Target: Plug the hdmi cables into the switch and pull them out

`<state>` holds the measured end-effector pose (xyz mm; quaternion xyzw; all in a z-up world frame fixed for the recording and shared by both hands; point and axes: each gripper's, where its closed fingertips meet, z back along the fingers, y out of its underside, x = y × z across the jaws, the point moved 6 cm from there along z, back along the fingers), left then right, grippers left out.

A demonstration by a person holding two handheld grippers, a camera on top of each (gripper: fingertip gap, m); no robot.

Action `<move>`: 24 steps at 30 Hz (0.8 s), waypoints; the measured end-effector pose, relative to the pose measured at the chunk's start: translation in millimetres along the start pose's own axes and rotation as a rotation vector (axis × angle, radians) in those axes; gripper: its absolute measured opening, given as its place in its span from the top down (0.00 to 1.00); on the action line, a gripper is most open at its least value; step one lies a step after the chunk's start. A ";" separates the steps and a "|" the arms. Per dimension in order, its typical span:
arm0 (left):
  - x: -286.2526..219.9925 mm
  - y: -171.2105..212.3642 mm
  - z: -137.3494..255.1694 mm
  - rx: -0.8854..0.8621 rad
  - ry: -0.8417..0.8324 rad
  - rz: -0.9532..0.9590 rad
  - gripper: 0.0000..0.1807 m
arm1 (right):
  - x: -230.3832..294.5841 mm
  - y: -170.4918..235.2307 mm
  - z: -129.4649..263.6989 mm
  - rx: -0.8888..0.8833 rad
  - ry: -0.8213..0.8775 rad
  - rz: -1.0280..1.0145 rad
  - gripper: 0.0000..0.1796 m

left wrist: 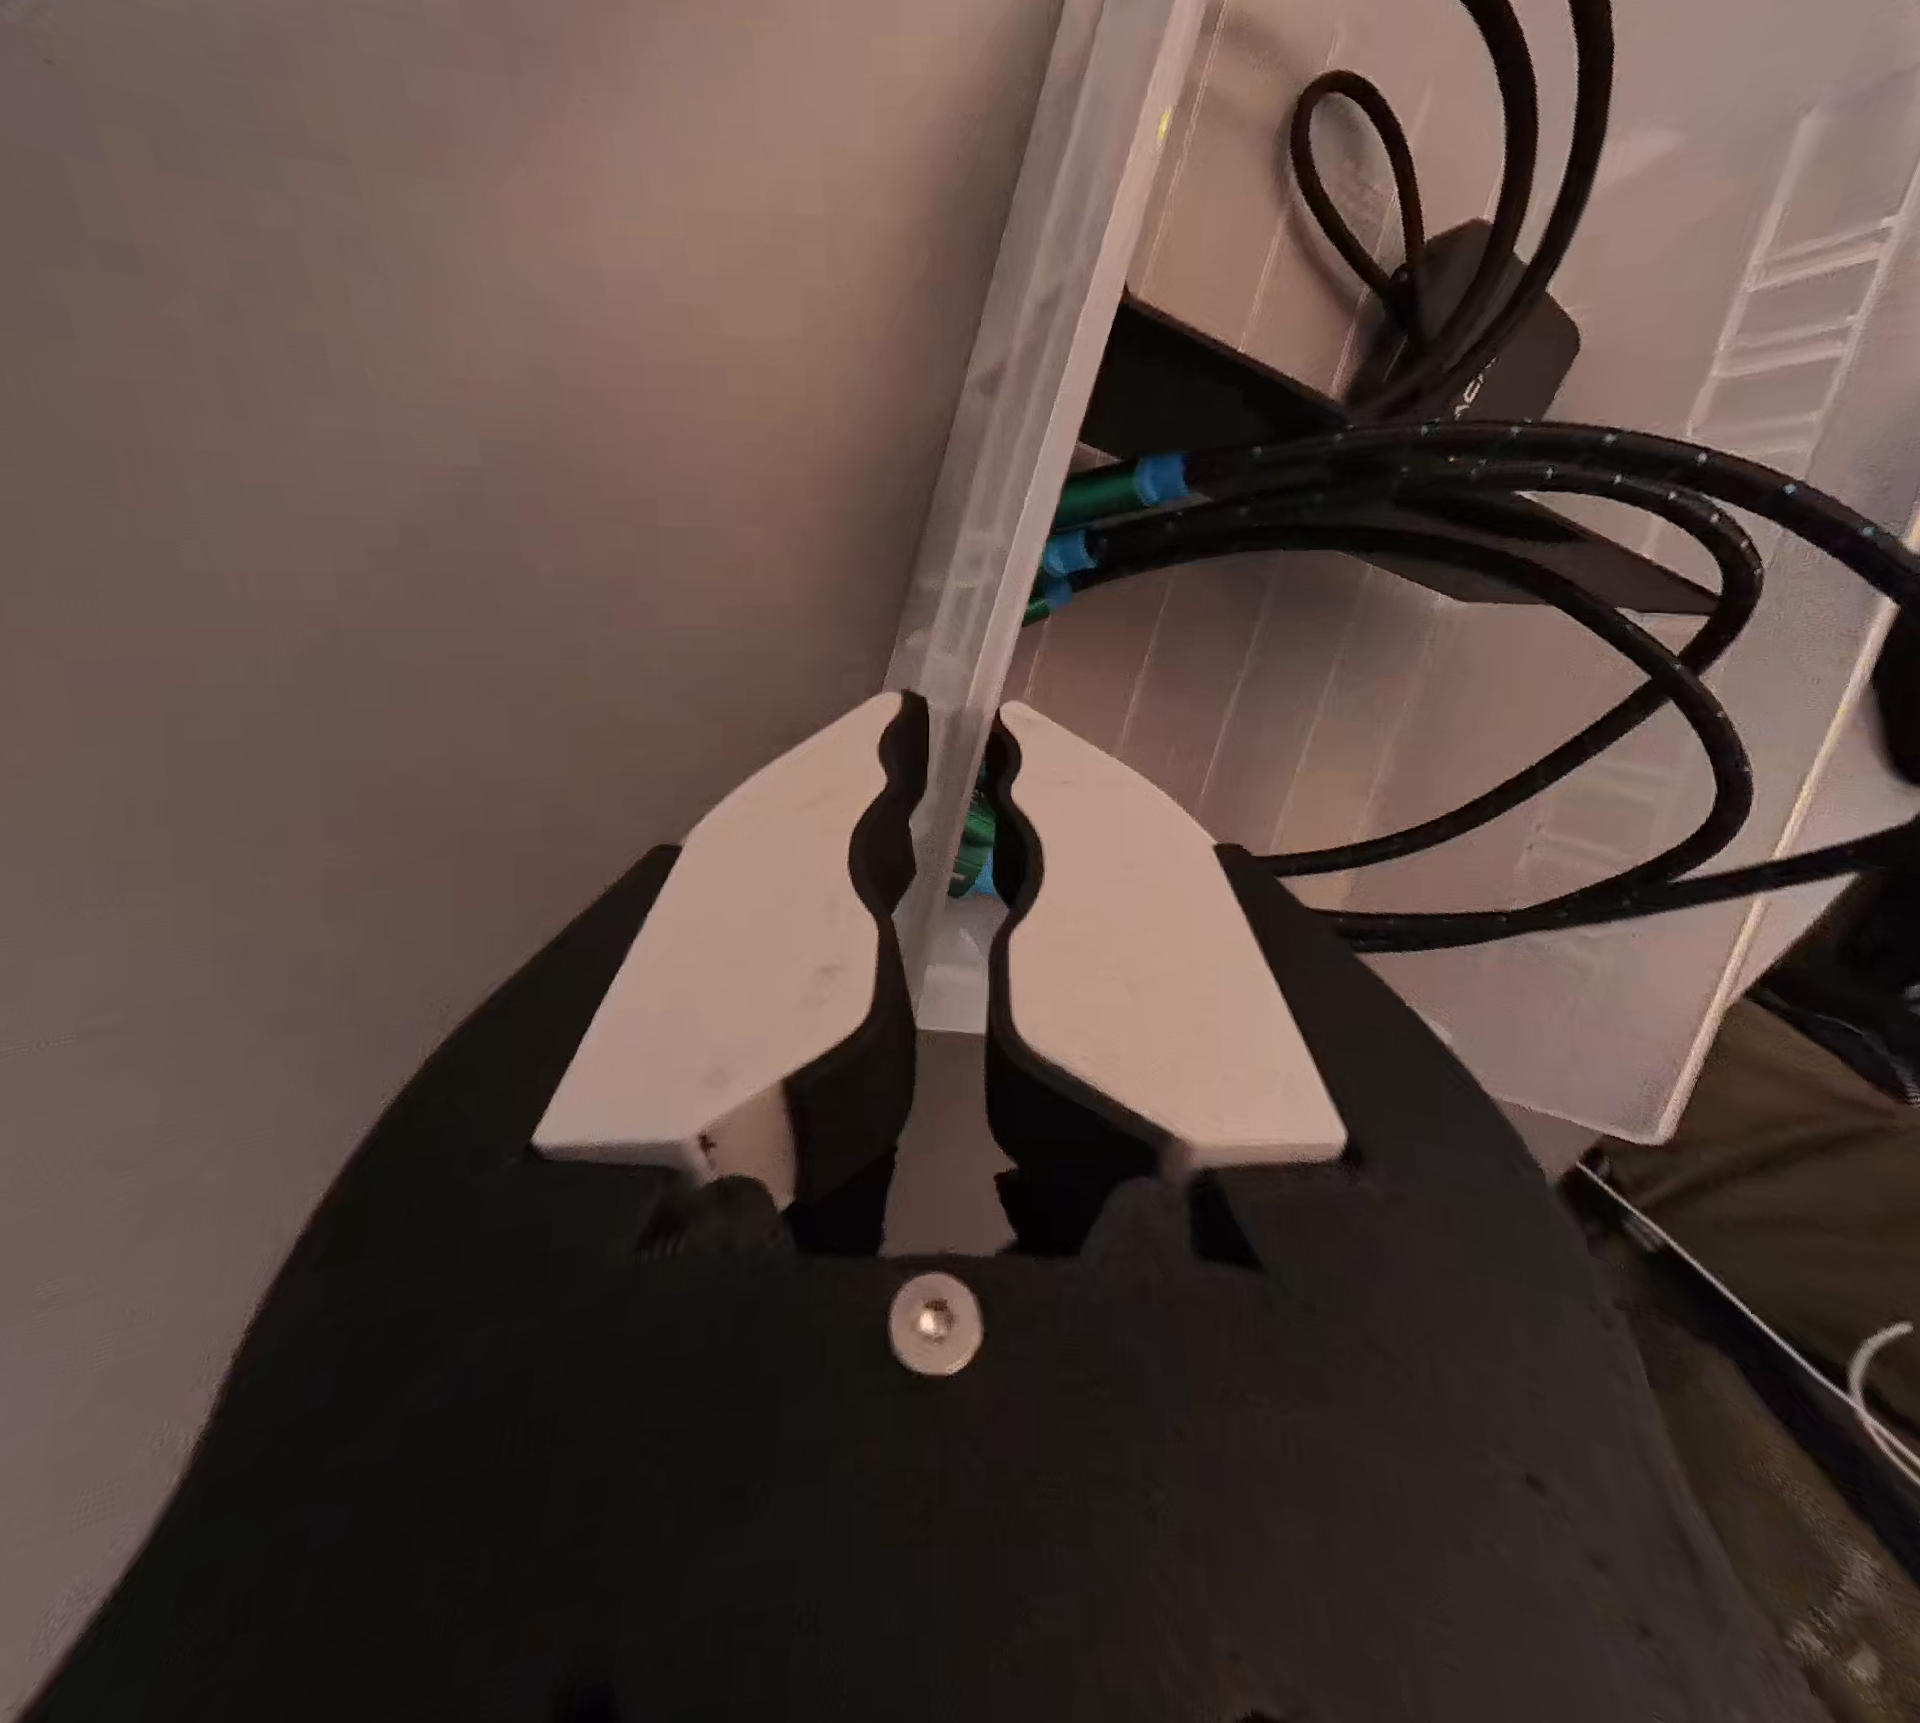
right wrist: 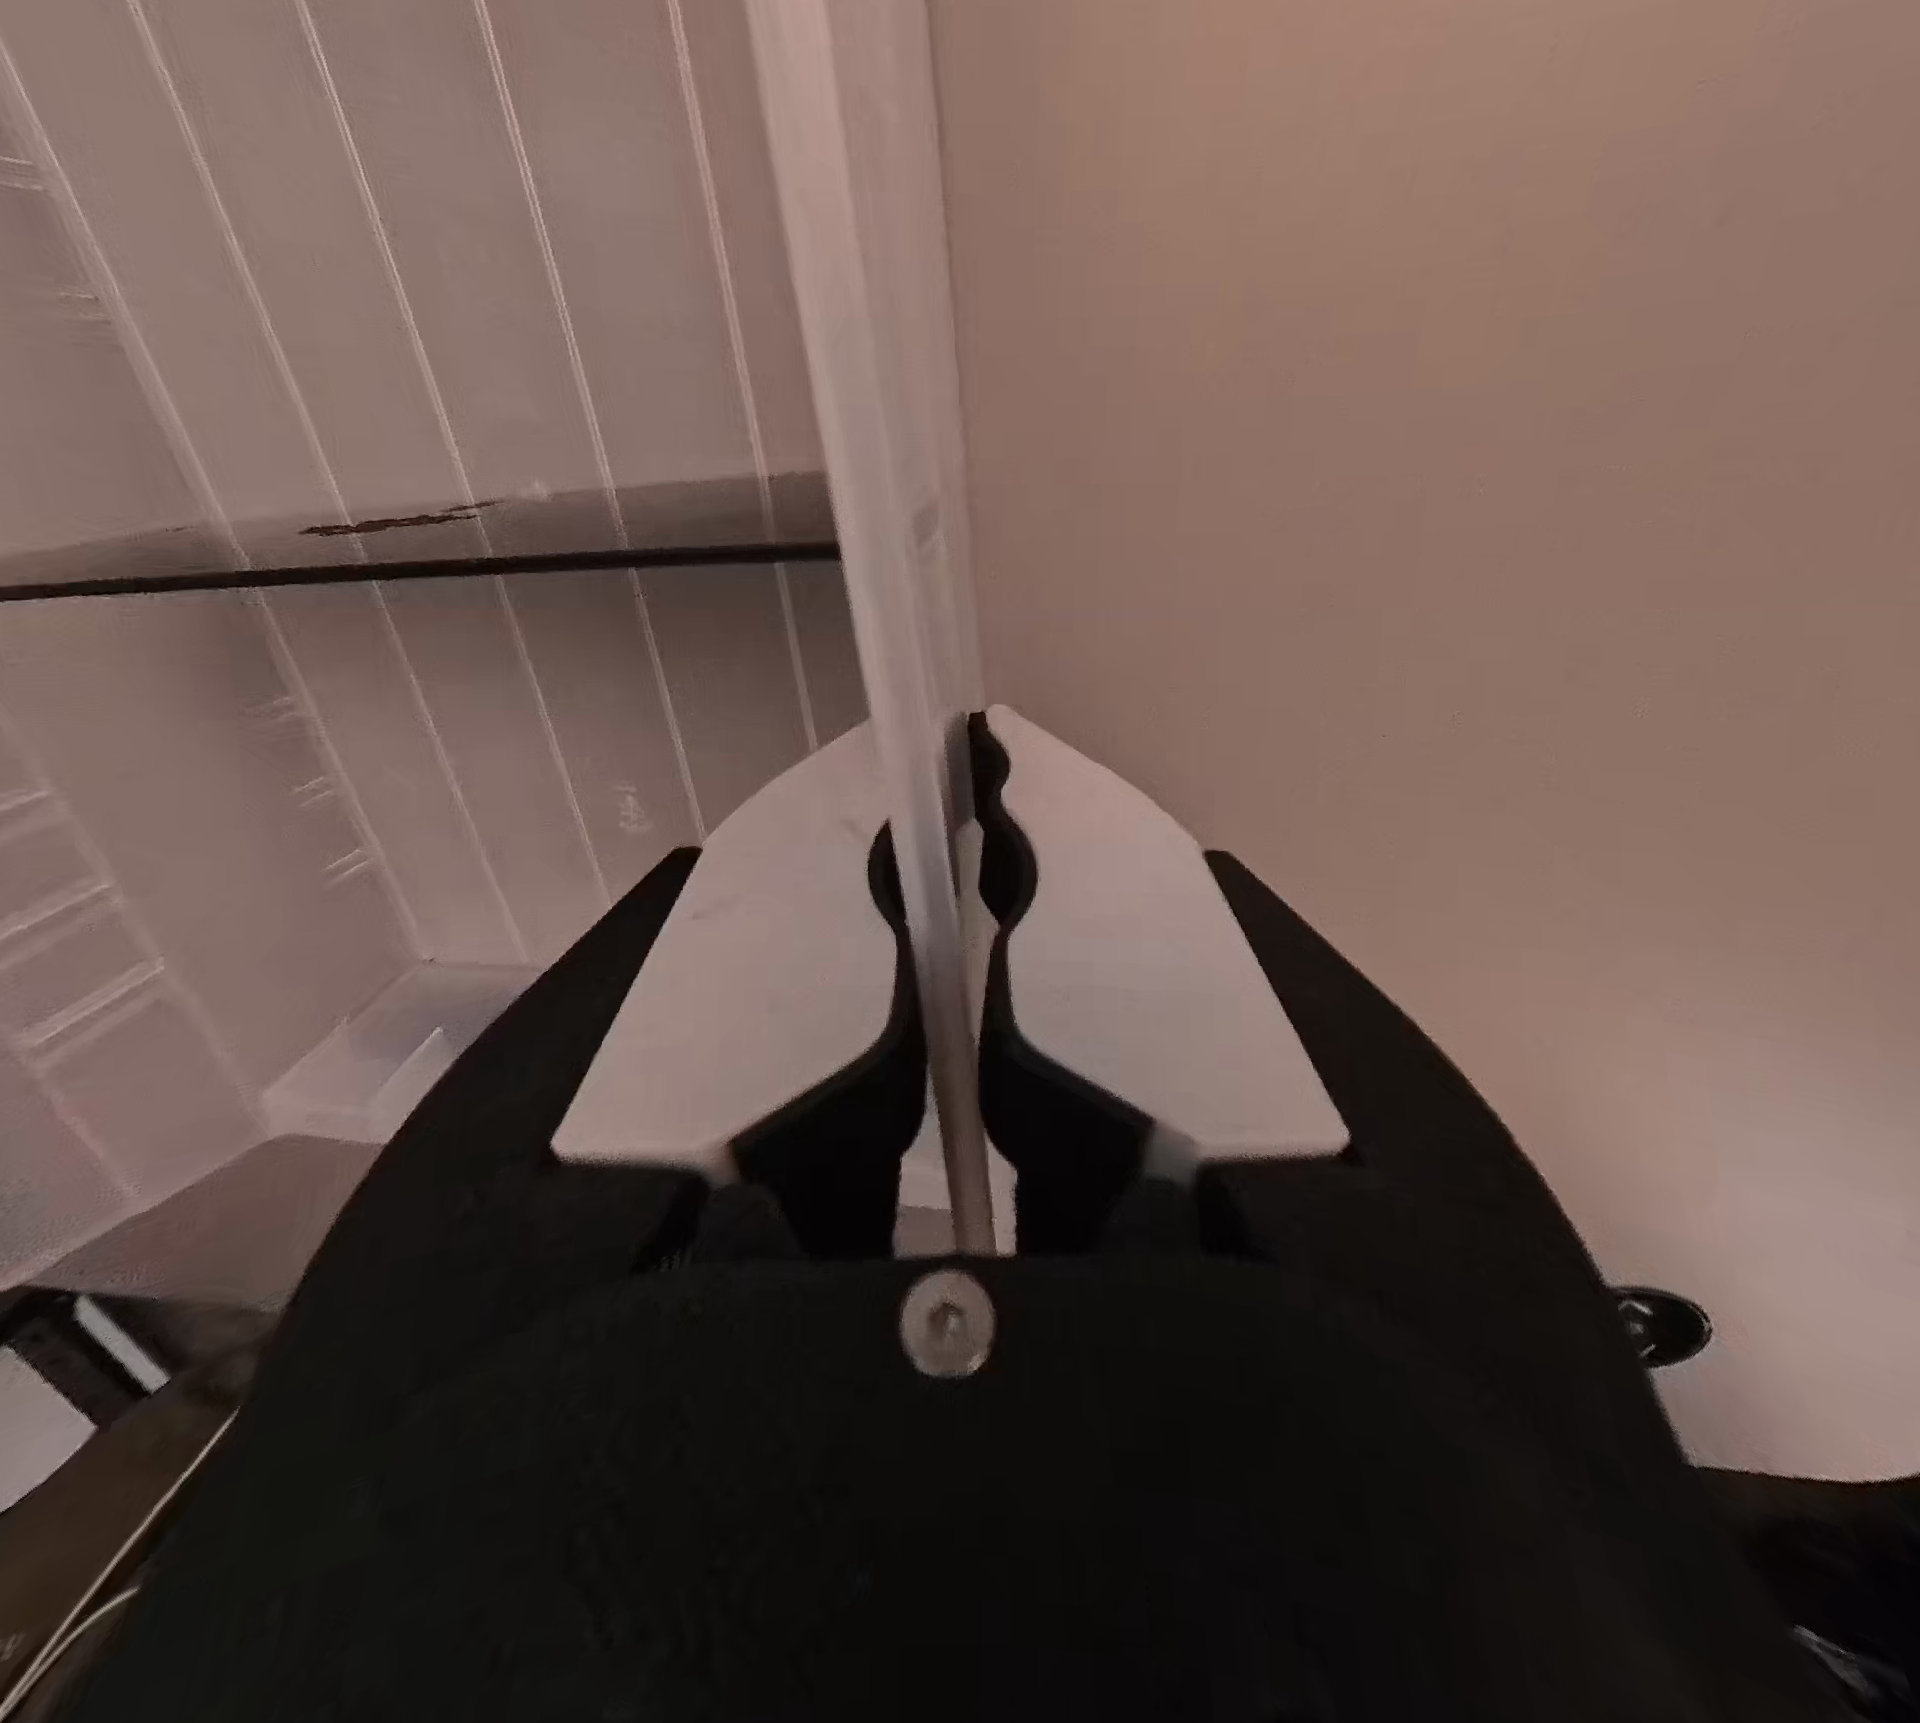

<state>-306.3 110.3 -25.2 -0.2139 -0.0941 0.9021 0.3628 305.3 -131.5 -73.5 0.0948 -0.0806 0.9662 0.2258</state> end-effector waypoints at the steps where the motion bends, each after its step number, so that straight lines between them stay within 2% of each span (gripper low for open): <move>1: 11.7 9.6 8.2 -0.004 -0.002 0.045 0.95 | 1.7 -2.4 -0.4 0.000 0.009 -0.003 0.97; 8: 81.9 86.6 64.0 -0.080 -0.121 0.433 0.95 | 5.6 -15.7 -2.0 -0.004 0.032 -0.029 0.97; 13: 88.0 135.2 85.1 -0.057 -0.132 0.505 0.96 | 0.6 -25.6 -1.8 -0.019 0.036 -0.033 0.97; 16: 87.9 148.4 89.8 -0.052 -0.120 0.519 0.96 | 0.7 -28.5 -2.1 -0.006 0.041 0.024 0.97; 24: 89.8 150.4 90.9 -0.070 -0.097 0.535 0.95 | 3.3 -27.2 -2.5 0.042 0.046 0.110 0.97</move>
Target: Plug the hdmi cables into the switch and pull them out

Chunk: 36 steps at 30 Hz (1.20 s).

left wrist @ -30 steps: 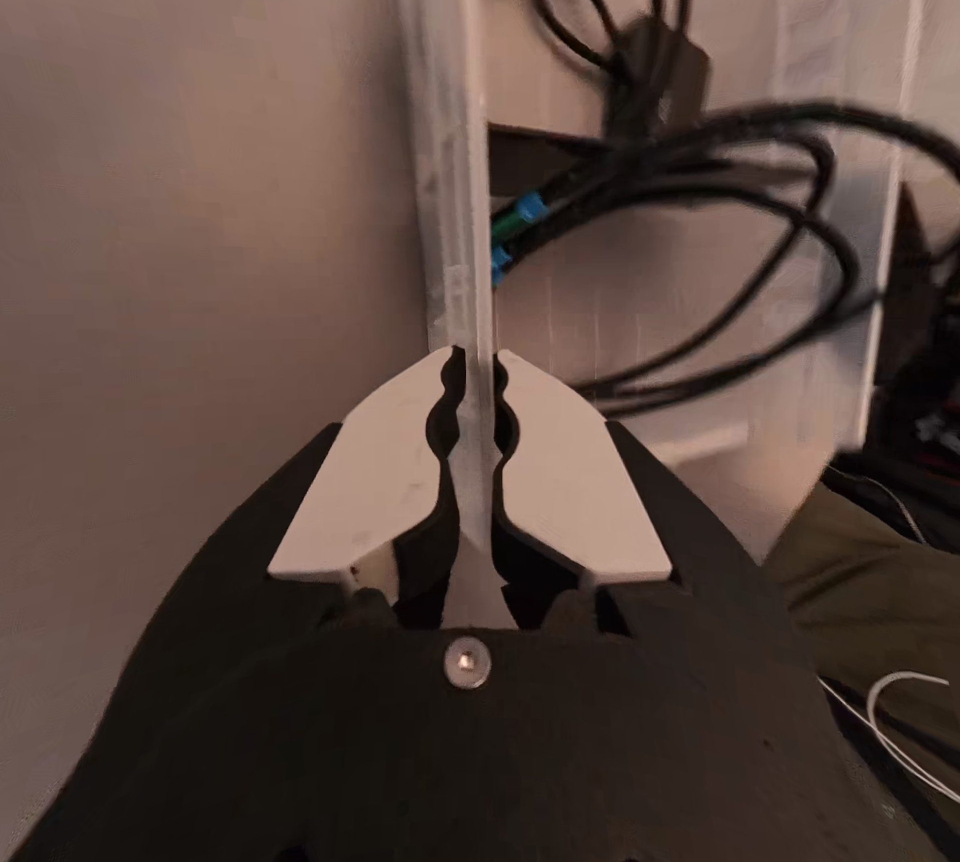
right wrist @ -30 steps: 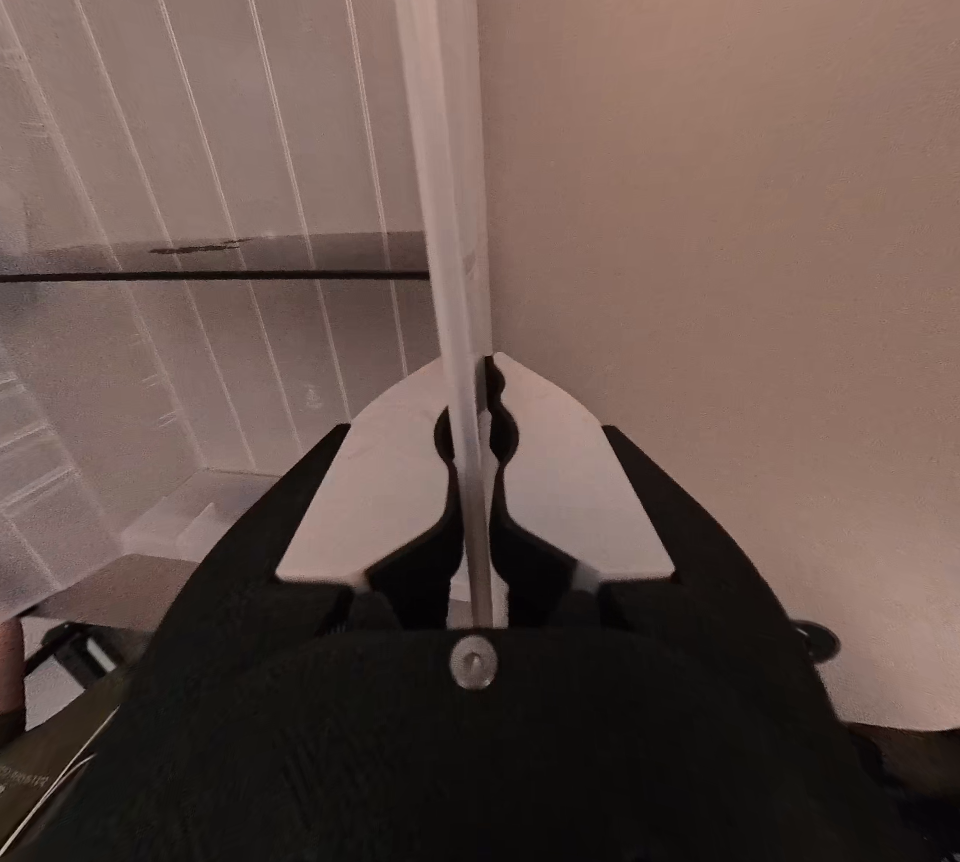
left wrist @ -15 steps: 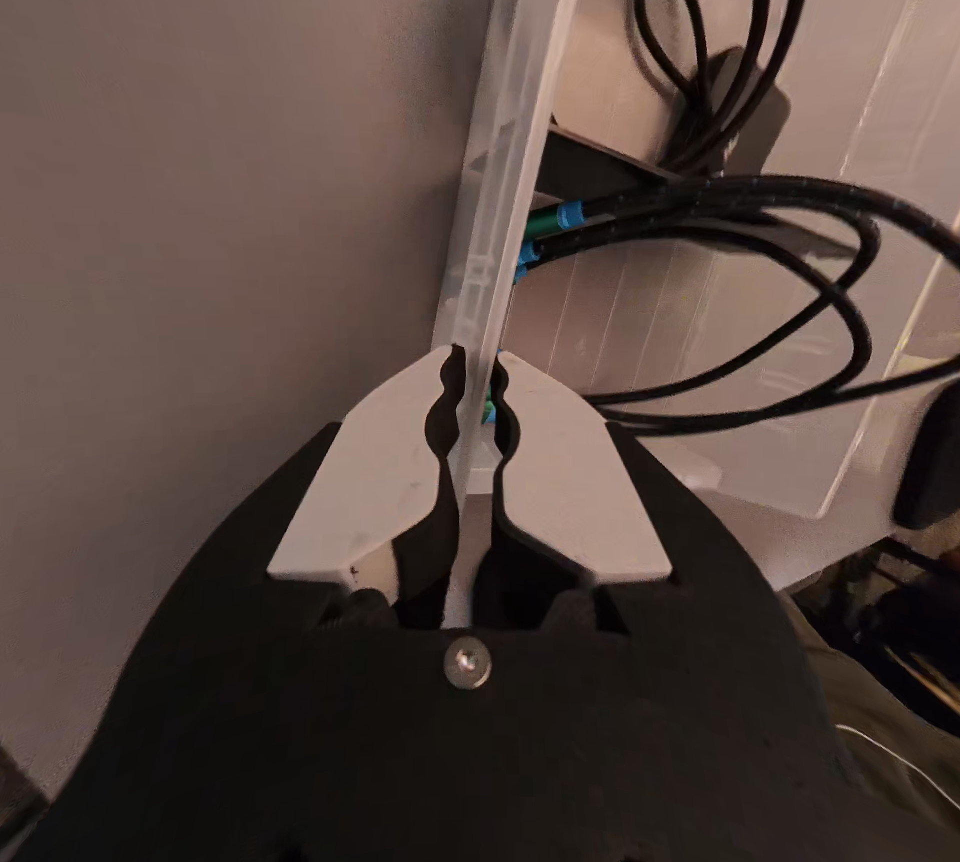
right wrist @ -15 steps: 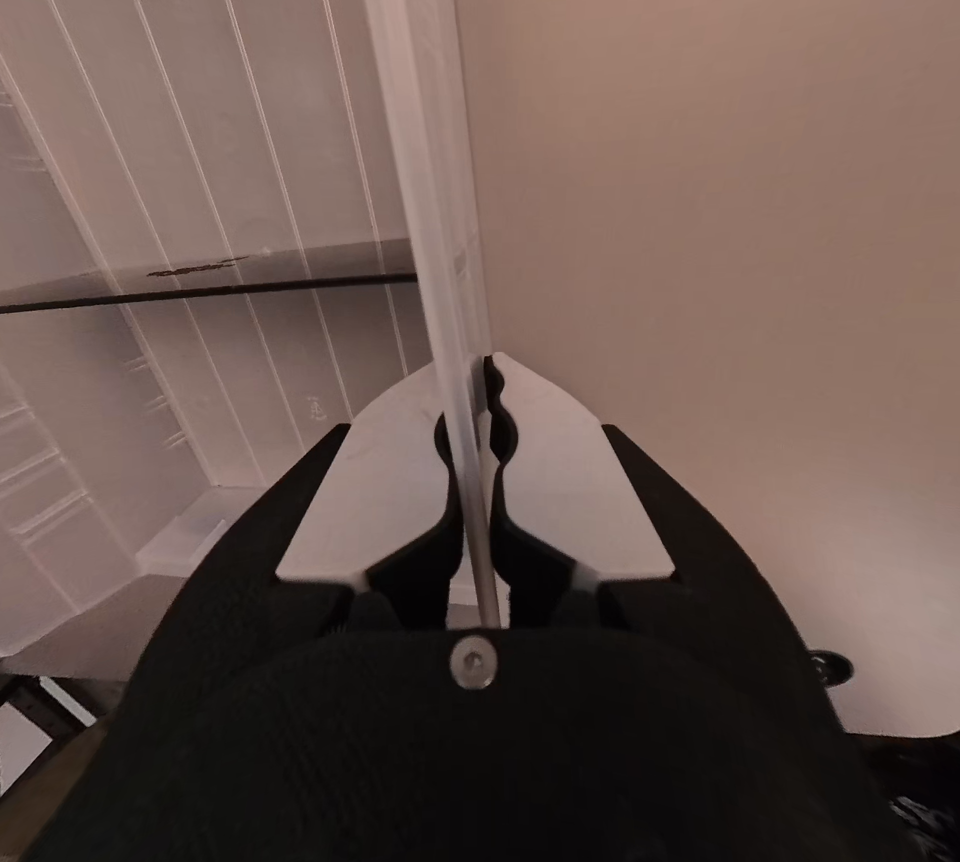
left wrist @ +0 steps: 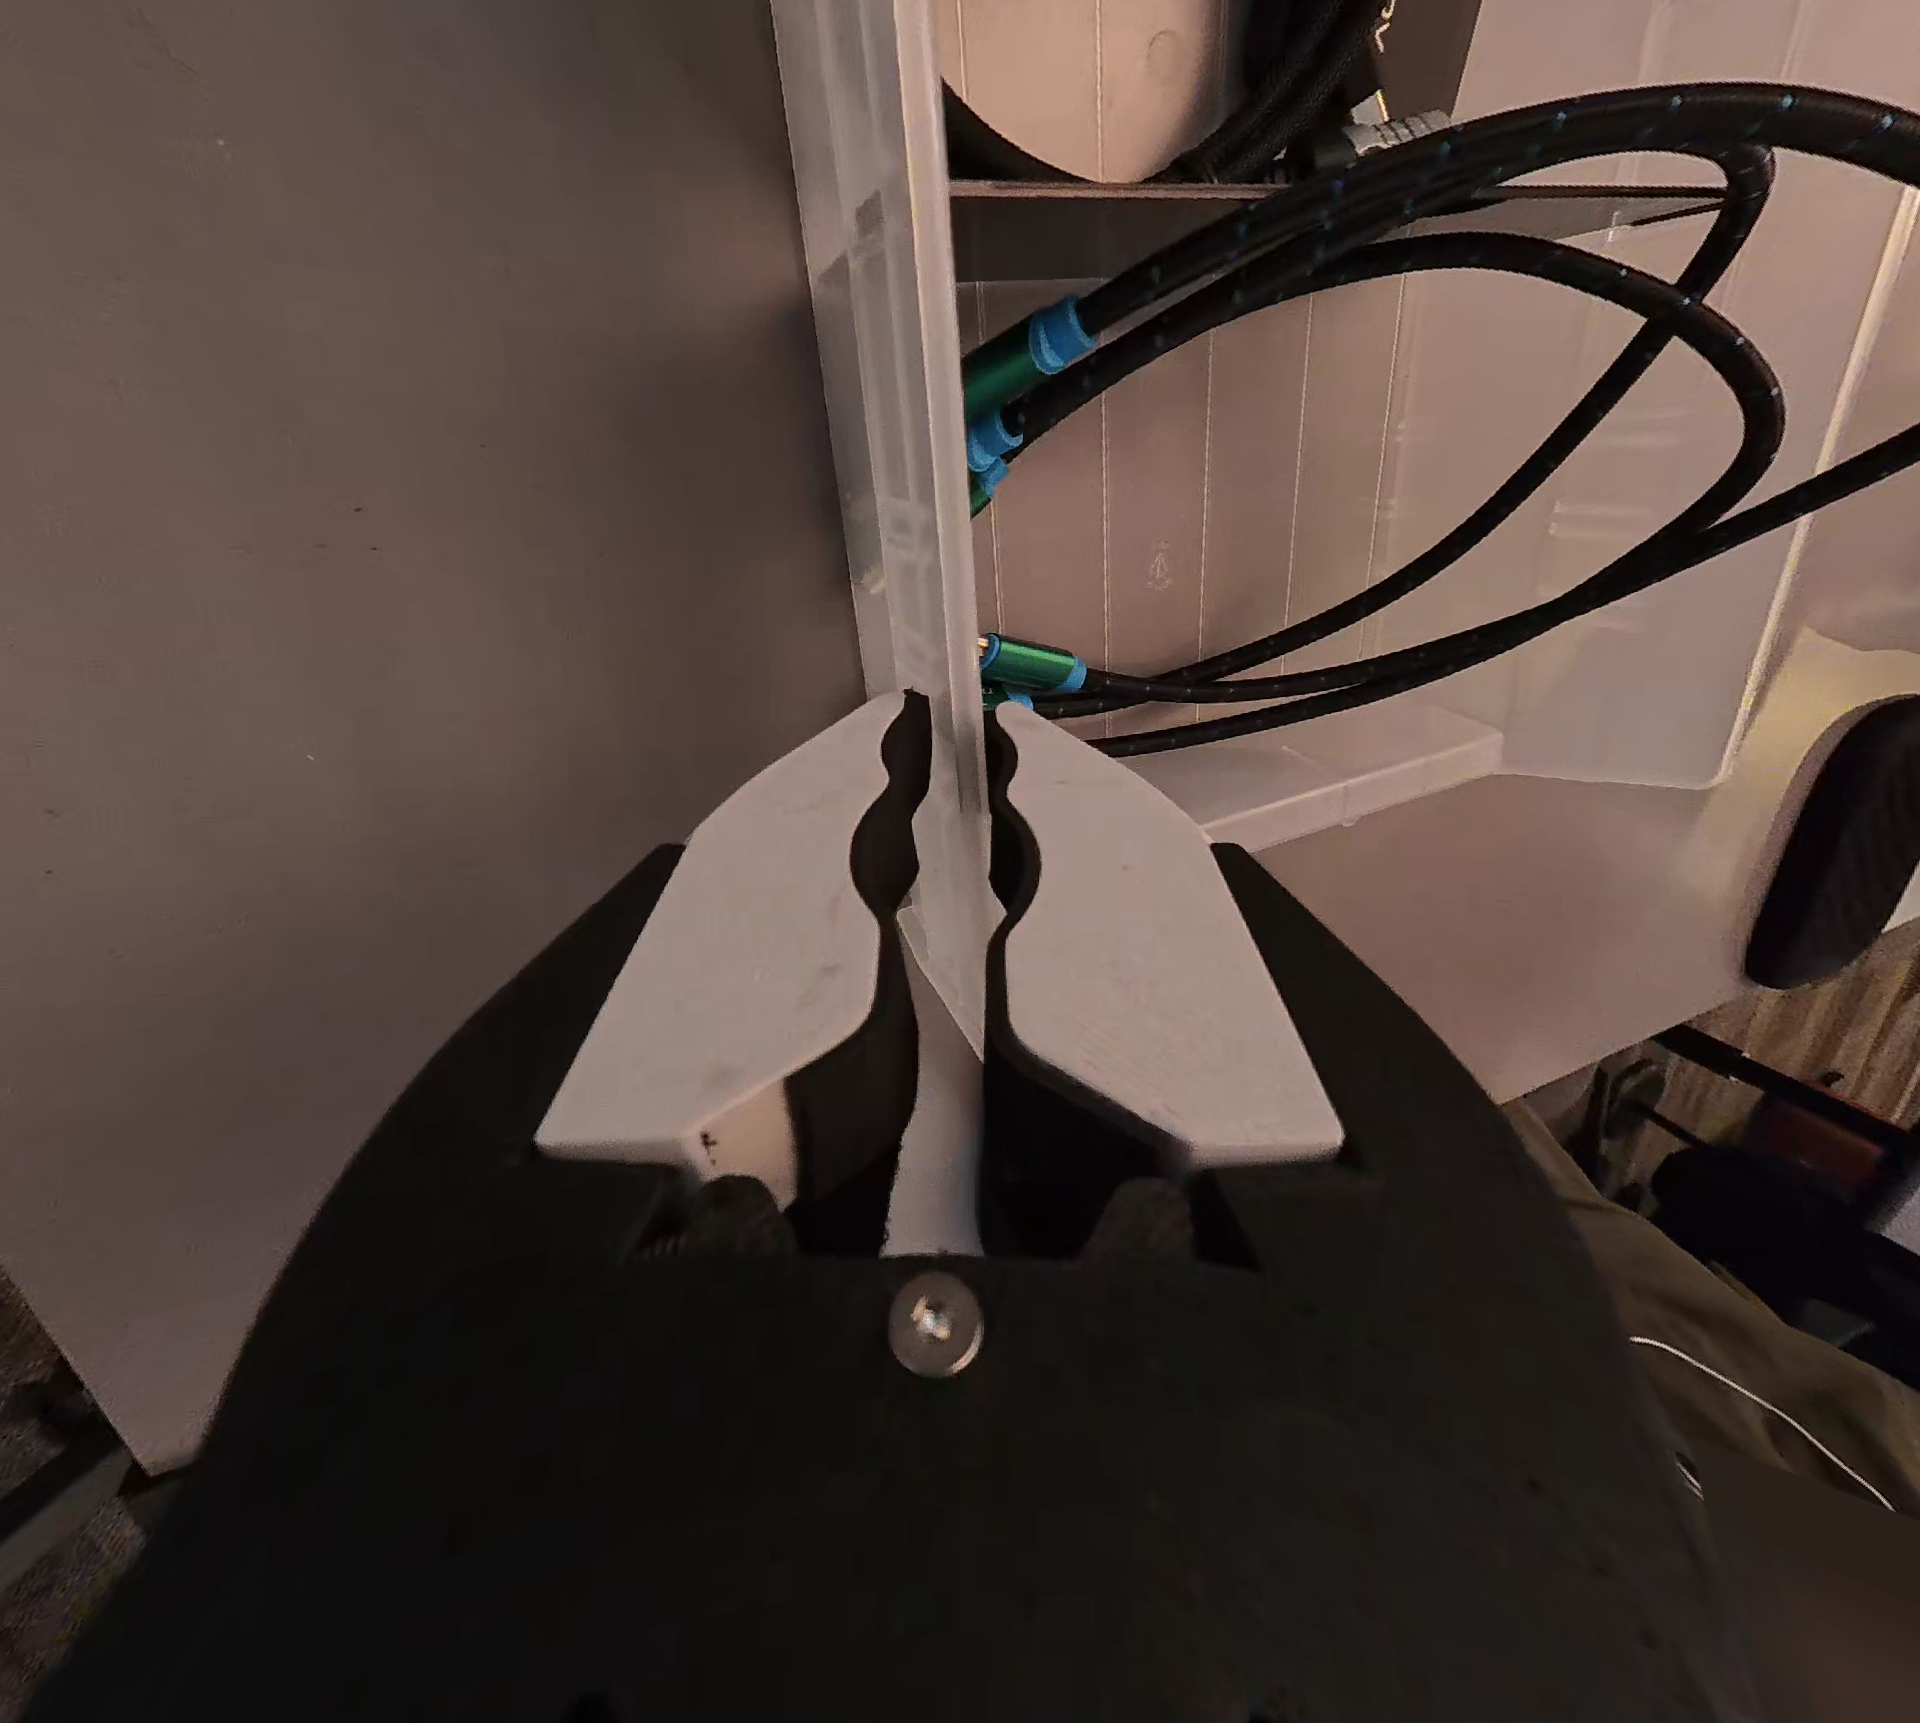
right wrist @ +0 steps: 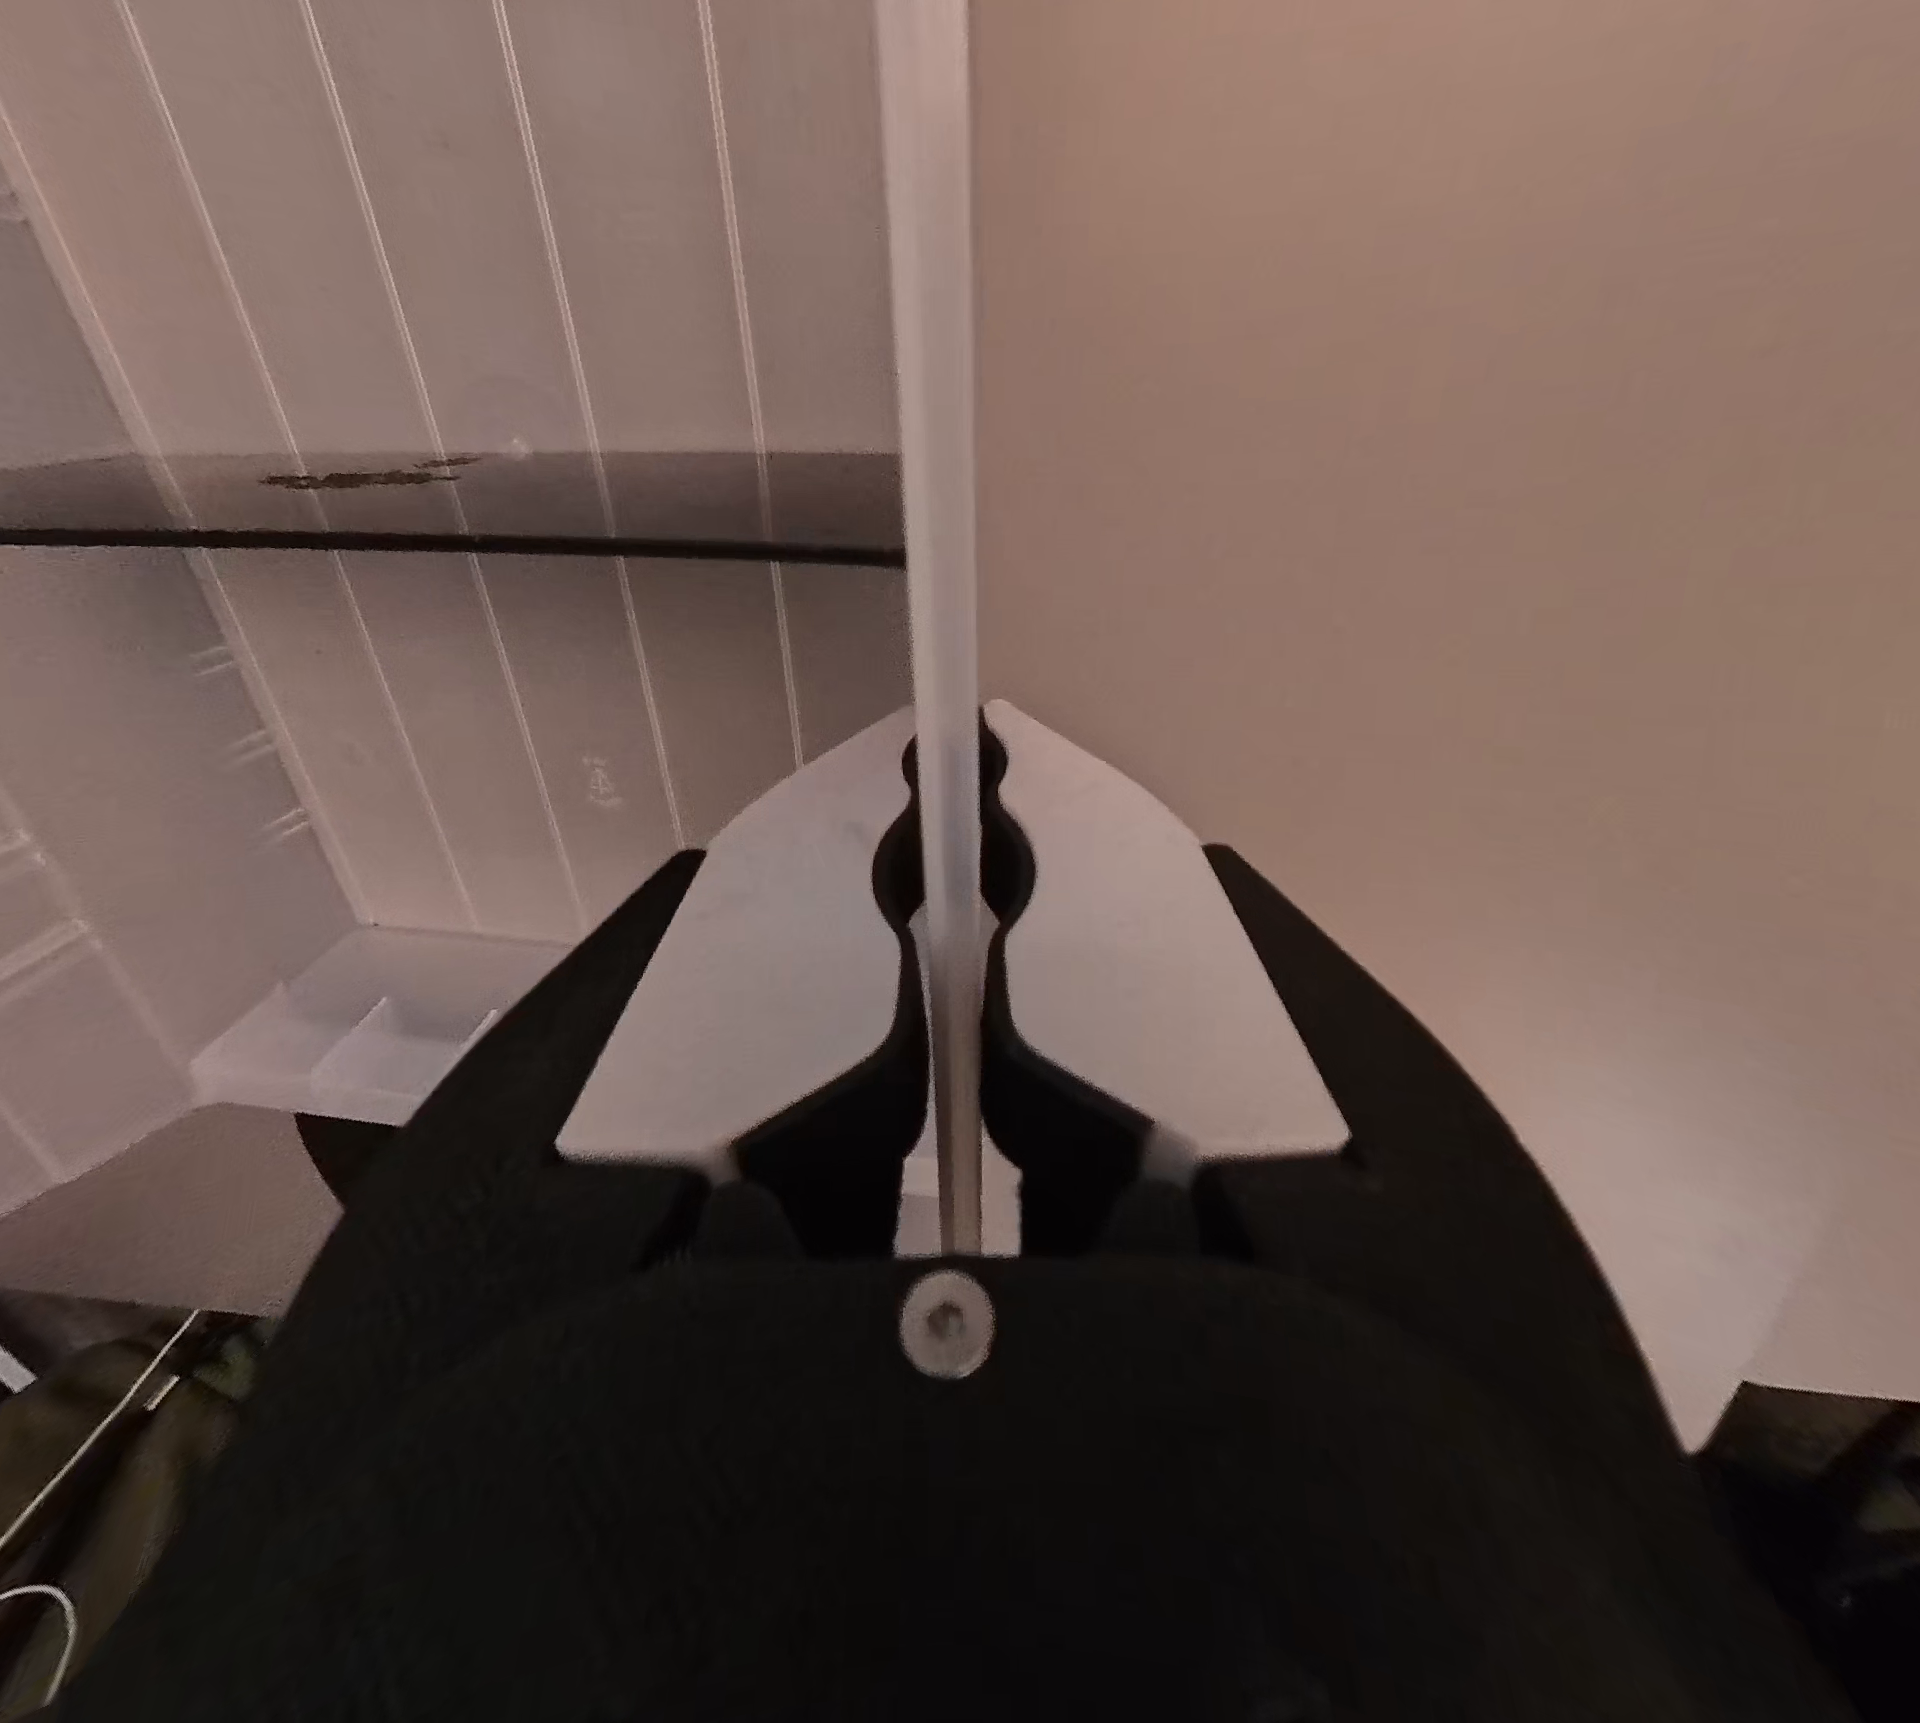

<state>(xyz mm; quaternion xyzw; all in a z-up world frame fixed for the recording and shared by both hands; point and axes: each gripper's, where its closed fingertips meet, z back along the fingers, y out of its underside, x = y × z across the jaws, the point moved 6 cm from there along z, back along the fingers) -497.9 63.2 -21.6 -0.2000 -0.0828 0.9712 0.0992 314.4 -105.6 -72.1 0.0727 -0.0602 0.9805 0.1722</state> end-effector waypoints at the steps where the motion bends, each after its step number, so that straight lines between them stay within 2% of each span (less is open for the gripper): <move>1: -0.1 -0.1 0.1 0.001 -0.004 -0.004 0.96 | -0.2 -1.4 -0.1 0.000 0.001 0.021 0.97; 7: 4.1 -1.2 1.3 -0.017 0.017 0.013 0.95 | 3.2 -9.7 -1.4 -0.001 0.011 0.037 0.97; 11: 11.3 -5.8 3.9 -0.049 -0.026 0.035 0.96 | 5.2 -11.4 -2.1 0.003 0.010 0.043 0.97; 36: 10.0 -5.0 4.3 -0.042 -0.048 0.004 0.96 | 6.3 -9.3 -3.8 0.005 0.008 0.102 0.97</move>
